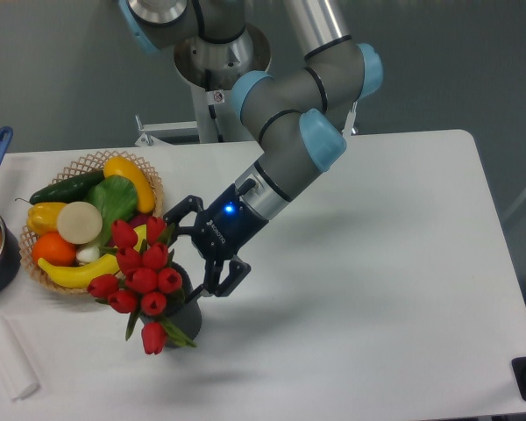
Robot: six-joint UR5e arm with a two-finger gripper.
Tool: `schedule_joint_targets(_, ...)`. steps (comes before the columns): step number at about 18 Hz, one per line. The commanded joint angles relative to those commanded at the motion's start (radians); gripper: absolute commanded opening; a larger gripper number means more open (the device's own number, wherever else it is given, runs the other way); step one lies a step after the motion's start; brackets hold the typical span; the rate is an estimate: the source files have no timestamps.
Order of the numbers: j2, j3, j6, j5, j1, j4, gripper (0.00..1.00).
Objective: Pick up the flowers from the vase
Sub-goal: 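Lower the open gripper around the tulip stems above the black vase, then close the gripper on the tulip stems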
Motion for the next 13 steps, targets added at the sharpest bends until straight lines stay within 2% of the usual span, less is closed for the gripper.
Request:
schedule_joint_targets(11,-0.055,0.048,-0.002,-0.005,-0.035,0.015,1.00)
schedule_joint_targets(13,-0.055,0.045,-0.003,-0.005,-0.037,0.023,0.92)
